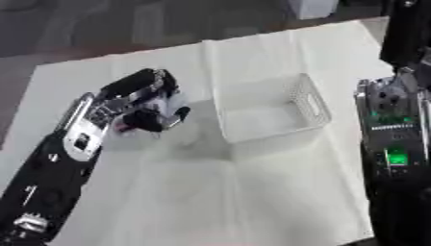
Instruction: Pick up objects on the table and place them in the box.
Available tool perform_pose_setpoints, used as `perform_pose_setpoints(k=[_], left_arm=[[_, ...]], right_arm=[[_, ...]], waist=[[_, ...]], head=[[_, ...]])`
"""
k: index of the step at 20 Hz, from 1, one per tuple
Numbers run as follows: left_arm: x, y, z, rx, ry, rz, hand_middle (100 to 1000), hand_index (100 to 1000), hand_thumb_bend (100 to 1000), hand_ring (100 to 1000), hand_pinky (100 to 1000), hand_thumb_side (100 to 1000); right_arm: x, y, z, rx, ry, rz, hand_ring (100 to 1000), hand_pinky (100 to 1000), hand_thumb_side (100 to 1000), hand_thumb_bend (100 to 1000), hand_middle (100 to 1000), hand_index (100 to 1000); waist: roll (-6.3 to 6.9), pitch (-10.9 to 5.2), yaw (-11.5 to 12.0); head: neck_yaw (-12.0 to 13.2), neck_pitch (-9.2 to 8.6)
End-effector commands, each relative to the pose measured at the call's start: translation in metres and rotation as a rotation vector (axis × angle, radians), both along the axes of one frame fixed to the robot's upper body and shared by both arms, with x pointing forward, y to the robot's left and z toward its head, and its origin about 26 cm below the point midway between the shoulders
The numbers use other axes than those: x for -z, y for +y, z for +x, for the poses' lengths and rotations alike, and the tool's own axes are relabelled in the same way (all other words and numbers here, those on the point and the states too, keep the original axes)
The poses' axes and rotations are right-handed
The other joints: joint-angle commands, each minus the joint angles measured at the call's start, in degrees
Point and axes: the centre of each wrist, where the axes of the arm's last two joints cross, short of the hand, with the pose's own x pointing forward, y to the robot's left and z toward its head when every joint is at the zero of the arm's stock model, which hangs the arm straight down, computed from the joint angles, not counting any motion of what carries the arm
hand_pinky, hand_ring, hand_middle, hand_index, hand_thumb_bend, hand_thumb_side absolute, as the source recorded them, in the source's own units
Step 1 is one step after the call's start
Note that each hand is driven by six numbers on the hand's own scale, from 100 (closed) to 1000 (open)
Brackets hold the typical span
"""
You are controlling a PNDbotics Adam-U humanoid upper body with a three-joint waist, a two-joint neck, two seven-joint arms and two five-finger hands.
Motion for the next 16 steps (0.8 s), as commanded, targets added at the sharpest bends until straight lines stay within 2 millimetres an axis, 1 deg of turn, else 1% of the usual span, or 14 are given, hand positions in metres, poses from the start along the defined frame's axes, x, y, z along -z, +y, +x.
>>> perform_pose_setpoints(k=[1,4,5,6,10,16], left_arm=[[-0.032,0.001,-0.001,0.02,-0.08,0.013,100,252,100,100,100,512],[-0.048,-0.004,-0.003,0.04,-0.118,0.01,100,249,100,100,100,517],[-0.055,-0.006,-0.004,0.051,-0.136,0.01,100,249,100,100,100,556],[-0.059,-0.009,-0.005,0.059,-0.147,0.004,100,249,100,100,100,522],[-0.075,-0.023,-0.009,0.111,-0.166,-0.026,100,249,100,100,100,531],[-0.09,-0.05,-0.013,0.213,-0.169,-0.051,100,249,100,100,100,538]], right_arm=[[-0.005,0.001,-0.003,-0.005,-0.026,-0.008,498,363,855,100,645,835],[-0.005,0.001,-0.003,-0.006,-0.028,-0.011,499,365,854,100,645,835],[-0.005,0.002,-0.003,-0.006,-0.03,-0.013,500,366,856,100,645,835],[-0.005,0.002,-0.003,-0.007,-0.031,-0.014,500,366,853,100,645,835],[-0.004,0.002,-0.003,-0.009,-0.034,-0.016,500,368,853,100,645,834],[-0.004,0.003,-0.003,-0.013,-0.035,-0.015,500,368,853,100,645,834]], waist=[[0.08,-1.0,0.1],[0.29,-1.08,0.02],[0.35,-1.1,-0.02],[0.42,-1.13,-0.08],[0.56,-1.19,-0.25],[0.55,-1.2,-0.48]], head=[[-1.88,-0.21],[-3.03,-0.21],[-3.19,-0.21],[-3.3,-0.21],[-3.66,-0.21],[-3.41,-0.21]])
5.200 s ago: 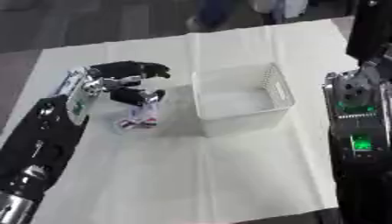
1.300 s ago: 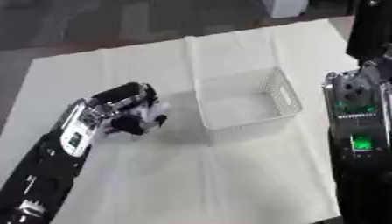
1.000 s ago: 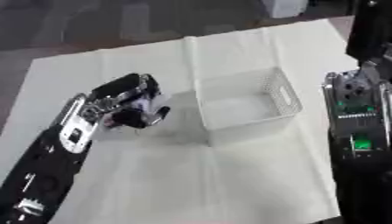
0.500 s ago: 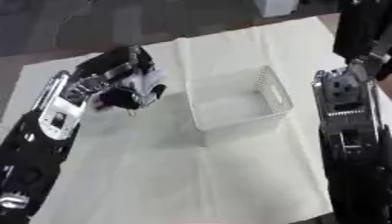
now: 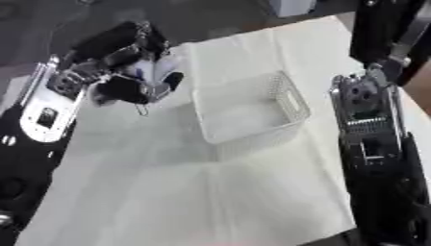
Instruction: Pick up objects on the table and place them in the box.
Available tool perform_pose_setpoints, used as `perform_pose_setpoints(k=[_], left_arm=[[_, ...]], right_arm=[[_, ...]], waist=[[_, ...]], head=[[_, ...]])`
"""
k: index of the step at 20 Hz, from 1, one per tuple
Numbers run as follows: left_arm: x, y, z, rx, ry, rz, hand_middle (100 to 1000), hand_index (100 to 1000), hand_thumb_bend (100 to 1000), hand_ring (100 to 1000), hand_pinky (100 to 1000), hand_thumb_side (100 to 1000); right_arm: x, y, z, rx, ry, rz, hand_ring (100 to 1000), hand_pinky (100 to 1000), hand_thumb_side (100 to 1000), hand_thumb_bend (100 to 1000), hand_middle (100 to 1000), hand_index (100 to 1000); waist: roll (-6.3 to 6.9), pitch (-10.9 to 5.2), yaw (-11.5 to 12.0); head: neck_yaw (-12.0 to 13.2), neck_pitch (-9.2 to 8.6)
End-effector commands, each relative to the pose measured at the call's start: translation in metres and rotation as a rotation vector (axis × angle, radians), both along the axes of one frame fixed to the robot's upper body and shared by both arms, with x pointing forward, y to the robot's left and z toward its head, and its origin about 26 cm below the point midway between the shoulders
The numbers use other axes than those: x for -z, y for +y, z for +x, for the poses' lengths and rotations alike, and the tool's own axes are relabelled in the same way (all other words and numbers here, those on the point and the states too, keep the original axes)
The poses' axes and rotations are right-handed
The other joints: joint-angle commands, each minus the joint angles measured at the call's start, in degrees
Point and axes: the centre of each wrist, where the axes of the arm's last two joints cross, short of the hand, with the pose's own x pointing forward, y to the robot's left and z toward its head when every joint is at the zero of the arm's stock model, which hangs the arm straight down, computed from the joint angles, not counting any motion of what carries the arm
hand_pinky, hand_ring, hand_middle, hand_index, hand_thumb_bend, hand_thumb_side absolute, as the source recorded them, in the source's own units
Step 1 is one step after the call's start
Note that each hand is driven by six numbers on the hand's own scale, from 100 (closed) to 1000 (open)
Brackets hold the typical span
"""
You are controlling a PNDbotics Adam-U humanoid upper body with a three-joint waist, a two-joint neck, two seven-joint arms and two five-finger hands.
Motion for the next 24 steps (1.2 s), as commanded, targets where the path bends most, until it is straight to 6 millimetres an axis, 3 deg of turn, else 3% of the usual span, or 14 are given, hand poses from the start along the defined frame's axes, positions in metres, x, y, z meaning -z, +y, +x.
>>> perform_pose_setpoints(k=[1,6,20,21,22,24], left_arm=[[-0.018,-0.014,-0.002,0.063,-0.036,-0.007,100,249,100,100,100,538],[-0.019,-0.032,0.006,0.128,-0.029,0.007,100,249,100,100,100,531],[0.002,-0.091,0.021,0.298,-0.013,0.074,100,252,100,100,100,517],[0.005,-0.095,0.021,0.311,-0.008,0.071,100,252,100,100,100,617],[0.008,-0.098,0.021,0.321,-0.004,0.067,100,252,100,100,100,520],[0.013,-0.104,0.021,0.339,0.001,0.063,100,252,100,100,100,520]], right_arm=[[-0.005,0.002,-0.003,-0.006,-0.023,0.0,500,368,853,100,645,834],[-0.004,0.003,-0.003,-0.011,-0.026,0.0,501,369,853,100,645,834],[-0.006,0.008,-0.004,-0.037,-0.036,0.005,501,371,852,100,644,833],[-0.006,0.008,-0.004,-0.038,-0.037,0.007,501,371,851,100,644,833],[-0.006,0.008,-0.004,-0.04,-0.038,0.008,501,371,853,100,644,833],[-0.006,0.009,-0.004,-0.043,-0.039,0.012,501,370,853,100,643,833]], waist=[[-0.12,-0.93,-0.1],[-0.07,-0.91,-0.36],[-0.14,-0.5,-1.41],[-0.18,-0.45,-1.49],[-0.21,-0.39,-1.56],[-0.25,-0.29,-1.69]], head=[[-0.14,-0.21],[0.07,-0.21],[1.18,-0.21],[1.28,-0.21],[1.39,-0.21],[1.63,-0.21]])
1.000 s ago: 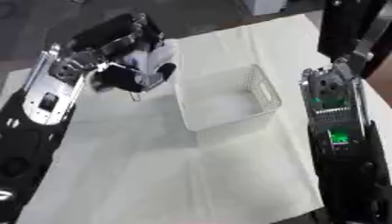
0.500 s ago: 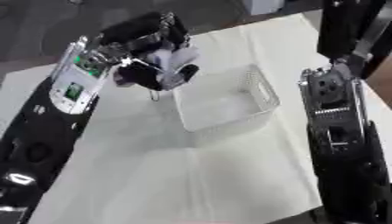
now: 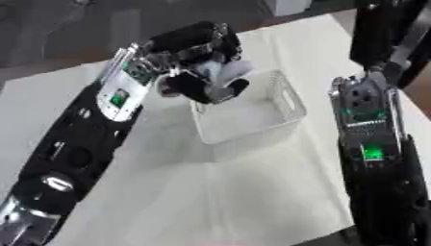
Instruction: Pick up objects on the table and place them in the box.
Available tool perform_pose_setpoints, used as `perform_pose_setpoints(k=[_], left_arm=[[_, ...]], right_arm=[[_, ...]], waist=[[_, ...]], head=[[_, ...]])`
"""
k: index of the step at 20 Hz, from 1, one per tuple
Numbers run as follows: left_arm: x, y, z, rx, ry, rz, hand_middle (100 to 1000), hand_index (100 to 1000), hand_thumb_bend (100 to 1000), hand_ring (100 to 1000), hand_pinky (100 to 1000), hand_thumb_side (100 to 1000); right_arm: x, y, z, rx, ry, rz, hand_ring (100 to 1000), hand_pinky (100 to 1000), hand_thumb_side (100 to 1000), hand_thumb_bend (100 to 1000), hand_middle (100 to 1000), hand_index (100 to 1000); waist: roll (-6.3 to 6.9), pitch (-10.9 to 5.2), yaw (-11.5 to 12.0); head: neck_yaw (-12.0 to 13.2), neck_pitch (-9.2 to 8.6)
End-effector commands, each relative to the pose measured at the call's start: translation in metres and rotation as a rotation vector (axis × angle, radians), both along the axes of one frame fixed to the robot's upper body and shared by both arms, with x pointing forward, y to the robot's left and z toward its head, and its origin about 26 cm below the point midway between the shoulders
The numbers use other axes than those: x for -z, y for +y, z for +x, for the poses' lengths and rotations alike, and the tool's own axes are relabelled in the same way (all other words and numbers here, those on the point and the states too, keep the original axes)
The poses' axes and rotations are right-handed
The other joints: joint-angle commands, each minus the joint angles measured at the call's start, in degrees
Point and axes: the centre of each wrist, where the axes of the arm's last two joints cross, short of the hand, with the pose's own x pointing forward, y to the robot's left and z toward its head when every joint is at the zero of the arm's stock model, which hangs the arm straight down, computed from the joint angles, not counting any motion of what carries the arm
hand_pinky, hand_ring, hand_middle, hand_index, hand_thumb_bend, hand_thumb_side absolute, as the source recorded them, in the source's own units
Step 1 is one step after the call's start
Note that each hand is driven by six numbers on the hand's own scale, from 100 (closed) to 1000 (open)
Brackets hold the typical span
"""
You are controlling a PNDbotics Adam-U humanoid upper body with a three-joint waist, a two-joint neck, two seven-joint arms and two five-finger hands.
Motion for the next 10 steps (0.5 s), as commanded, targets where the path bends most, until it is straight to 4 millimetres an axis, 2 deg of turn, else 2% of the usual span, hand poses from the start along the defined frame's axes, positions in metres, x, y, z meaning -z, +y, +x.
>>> perform_pose_setpoints(k=[1,10], left_arm=[[-0.005,-0.012,0.0,0.082,-0.056,0.04,100,253,100,100,100,519],[0.015,-0.019,0.002,0.091,-0.045,0.071,100,256,100,100,100,513]], right_arm=[[-0.007,0.003,-0.003,-0.017,-0.029,0.012,501,370,854,100,643,833],[-0.007,0.004,-0.003,-0.024,-0.03,0.016,500,369,855,100,643,833]], waist=[[-0.39,-0.56,-0.15],[-0.52,-0.42,-0.29]], head=[[0.96,-0.21],[1.74,-0.21]])
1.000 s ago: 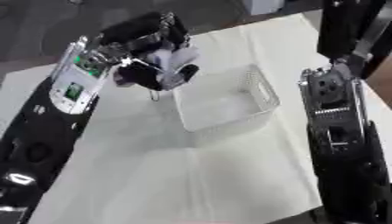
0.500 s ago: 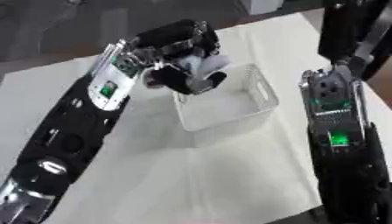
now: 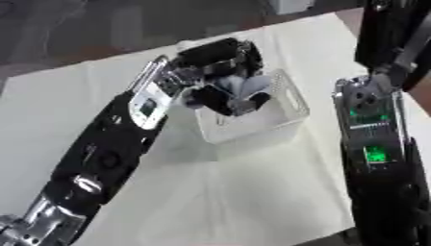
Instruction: Pick up objects on the table and place them in the box.
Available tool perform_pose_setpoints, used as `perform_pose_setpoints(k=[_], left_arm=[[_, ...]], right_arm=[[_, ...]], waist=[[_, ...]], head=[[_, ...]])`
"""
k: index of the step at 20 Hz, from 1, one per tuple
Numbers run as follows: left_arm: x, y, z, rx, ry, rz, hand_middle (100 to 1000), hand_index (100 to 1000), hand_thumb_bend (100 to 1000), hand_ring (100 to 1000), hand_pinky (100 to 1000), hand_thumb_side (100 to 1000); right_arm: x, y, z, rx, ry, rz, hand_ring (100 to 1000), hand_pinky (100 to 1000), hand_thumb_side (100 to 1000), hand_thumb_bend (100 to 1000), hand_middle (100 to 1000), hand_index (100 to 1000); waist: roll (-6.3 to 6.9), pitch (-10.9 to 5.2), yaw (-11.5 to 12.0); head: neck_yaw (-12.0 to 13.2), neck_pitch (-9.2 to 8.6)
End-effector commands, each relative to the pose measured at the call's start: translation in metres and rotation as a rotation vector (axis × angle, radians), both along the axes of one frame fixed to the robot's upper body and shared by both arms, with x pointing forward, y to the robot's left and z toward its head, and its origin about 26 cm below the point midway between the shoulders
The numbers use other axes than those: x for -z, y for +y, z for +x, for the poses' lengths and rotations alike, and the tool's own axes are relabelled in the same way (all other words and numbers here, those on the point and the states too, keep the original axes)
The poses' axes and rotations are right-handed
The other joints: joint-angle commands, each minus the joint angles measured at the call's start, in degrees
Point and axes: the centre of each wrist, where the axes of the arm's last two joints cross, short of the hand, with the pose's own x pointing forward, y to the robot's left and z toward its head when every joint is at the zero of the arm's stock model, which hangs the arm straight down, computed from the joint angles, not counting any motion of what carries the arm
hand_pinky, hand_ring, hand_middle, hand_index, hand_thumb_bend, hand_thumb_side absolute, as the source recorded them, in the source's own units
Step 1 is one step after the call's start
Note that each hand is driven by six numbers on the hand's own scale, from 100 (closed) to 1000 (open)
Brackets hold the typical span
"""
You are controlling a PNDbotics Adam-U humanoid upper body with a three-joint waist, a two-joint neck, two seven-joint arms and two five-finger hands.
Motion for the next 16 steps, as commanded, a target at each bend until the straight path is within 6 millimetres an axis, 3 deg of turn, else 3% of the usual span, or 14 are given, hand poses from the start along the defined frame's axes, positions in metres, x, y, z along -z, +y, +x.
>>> perform_pose_setpoints(k=[1,10,16], left_arm=[[-0.006,-0.002,0.001,0.074,-0.068,0.062,100,256,100,100,100,514],[0.002,-0.005,0.008,0.07,-0.126,0.011,100,249,100,100,100,544],[0.015,-0.018,0.009,0.051,-0.136,-0.049,100,250,100,100,100,562]], right_arm=[[-0.007,0.002,-0.003,-0.016,-0.026,0.006,500,369,855,100,643,833],[-0.007,0.003,-0.003,-0.018,-0.025,0.008,500,369,855,100,642,833],[-0.008,0.004,-0.003,-0.023,-0.025,0.013,499,368,856,100,642,833]], waist=[[-0.43,-0.69,-0.07],[-0.59,-0.67,-0.16],[-0.84,-0.46,-0.3]], head=[[0.78,-0.21],[1.7,-0.21],[2.38,-0.21]])
